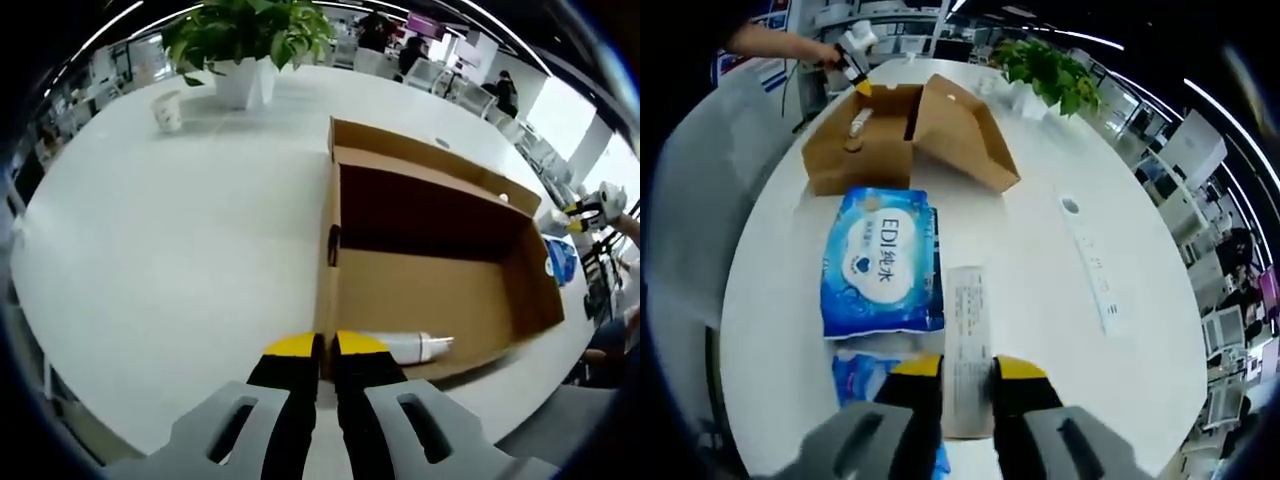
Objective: Operate the shoe box by opening the lid, removing the specified soft item, and placing it in the target area until the item is outside and the box remains undamaged.
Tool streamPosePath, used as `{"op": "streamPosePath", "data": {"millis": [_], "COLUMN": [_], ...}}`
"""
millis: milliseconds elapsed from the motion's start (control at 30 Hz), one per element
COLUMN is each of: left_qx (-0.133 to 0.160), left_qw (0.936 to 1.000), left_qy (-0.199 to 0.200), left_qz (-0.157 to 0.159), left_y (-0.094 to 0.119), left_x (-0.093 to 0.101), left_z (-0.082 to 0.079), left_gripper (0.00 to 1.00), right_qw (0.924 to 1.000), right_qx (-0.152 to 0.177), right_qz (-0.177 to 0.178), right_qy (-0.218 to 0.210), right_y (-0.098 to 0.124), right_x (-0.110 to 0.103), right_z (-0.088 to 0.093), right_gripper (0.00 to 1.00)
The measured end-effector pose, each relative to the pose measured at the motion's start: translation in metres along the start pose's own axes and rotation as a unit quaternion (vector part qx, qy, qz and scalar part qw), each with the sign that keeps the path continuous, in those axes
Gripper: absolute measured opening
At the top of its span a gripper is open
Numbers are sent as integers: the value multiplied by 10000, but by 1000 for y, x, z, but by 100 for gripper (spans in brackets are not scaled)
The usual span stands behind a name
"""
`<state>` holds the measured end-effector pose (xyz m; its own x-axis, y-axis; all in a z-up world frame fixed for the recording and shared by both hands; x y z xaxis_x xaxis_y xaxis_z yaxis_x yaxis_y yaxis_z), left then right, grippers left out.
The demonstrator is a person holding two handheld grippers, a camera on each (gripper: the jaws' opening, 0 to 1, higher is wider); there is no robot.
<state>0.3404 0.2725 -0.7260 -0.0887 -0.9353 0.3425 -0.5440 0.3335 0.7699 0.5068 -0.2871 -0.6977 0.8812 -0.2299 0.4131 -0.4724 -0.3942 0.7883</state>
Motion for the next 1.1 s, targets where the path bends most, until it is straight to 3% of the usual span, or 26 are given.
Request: {"op": "streamPosePath", "data": {"millis": [1100], "left_qx": [-41], "left_qw": [10000], "left_qy": [-15], "left_qz": [-44], "left_y": [-1], "left_x": [0], "left_z": [-1], "left_gripper": [2], "right_qw": [9980], "right_qx": [-568], "right_qz": [-147], "right_qy": [242], "right_y": [-12], "right_x": [2], "right_z": [39], "right_gripper": [15]}}
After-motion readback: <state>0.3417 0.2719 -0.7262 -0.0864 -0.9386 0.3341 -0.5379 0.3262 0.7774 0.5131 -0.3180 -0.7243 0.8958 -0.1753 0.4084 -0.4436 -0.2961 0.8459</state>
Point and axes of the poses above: the point that each gripper's makers call its tool centre point, and the gripper's own axes: y roughly backward along the fingers, x roughly to its right, z roughly out of its underside, the point moved 8 cm from there along y, roughly backward along the fingers, and after that the axes turned 13 degrees about z, right-handed, at the moved point
